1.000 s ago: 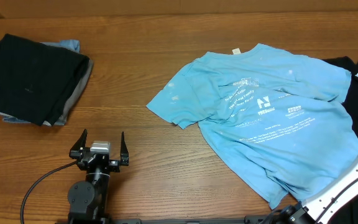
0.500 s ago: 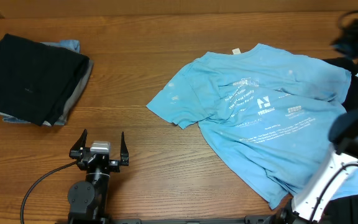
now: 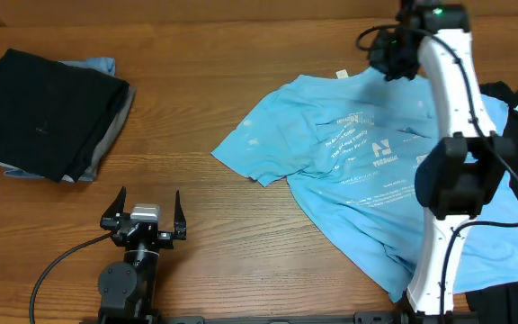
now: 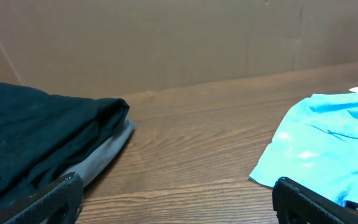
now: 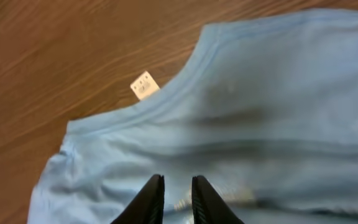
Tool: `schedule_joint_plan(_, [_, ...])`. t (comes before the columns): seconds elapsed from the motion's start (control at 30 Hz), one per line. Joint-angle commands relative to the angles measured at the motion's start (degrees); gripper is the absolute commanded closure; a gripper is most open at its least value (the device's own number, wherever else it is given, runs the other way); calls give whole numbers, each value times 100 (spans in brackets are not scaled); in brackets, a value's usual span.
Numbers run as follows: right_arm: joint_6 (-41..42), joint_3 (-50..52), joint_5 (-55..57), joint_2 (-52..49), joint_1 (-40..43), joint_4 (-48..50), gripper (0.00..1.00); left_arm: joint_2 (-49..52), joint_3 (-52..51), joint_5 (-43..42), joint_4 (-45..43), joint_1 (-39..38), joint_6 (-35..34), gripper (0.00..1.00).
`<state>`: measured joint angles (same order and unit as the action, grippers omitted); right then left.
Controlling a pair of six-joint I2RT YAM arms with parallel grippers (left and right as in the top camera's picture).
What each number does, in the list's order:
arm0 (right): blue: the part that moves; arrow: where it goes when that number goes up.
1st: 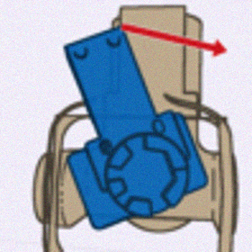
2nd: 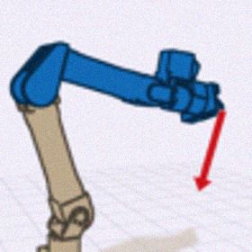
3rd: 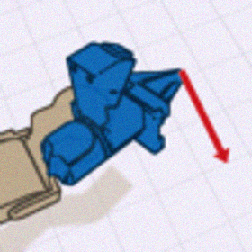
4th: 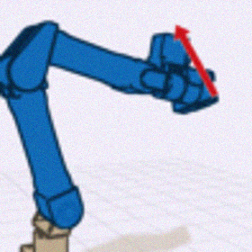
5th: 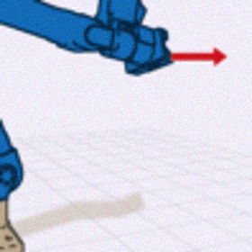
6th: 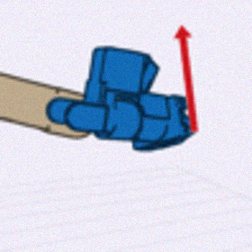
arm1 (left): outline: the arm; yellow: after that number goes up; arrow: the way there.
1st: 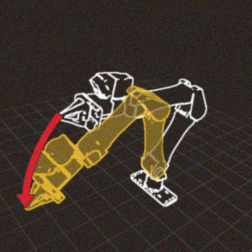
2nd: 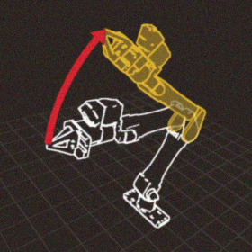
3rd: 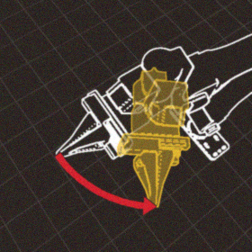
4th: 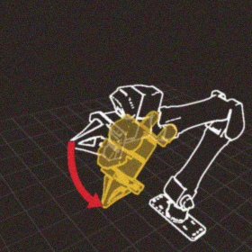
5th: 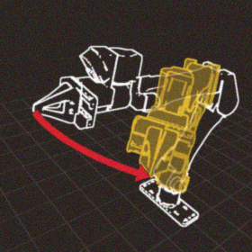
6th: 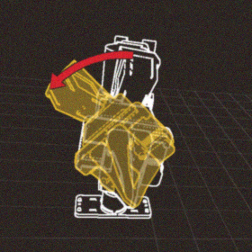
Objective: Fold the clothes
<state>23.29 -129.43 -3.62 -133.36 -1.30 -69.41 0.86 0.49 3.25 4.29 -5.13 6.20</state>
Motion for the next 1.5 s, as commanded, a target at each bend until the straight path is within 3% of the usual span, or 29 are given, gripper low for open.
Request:
schedule_joint_plan(0.0, [400,929,295,37,-101,811,82,-57,-22,-24,-20,39,68,0])
schedule_joint_plan(0.37, [529,2876,330,35,-234,2957,87,-57,-22,-24,-20,39,66,0])
schedule_joint_plan(0.77, [476,3150,-247,-326,-1587,4044,88,-57,-22,-24,-20,39,66,0])
schedule_joint_plan(1.03, [-859,3132,-249,-409,-2787,4610,85,-57,-22,-24,-20,39,66,0])
schedule_joint_plan(1.2, [-1266,2761,-251,-365,-2949,4234,83,-57,-22,-24,-20,39,66,0])
schedule_joint_plan(1.47, [-1281,212,356,111,-2081,1471,85,-57,-22,-26,-20,39,66,0])
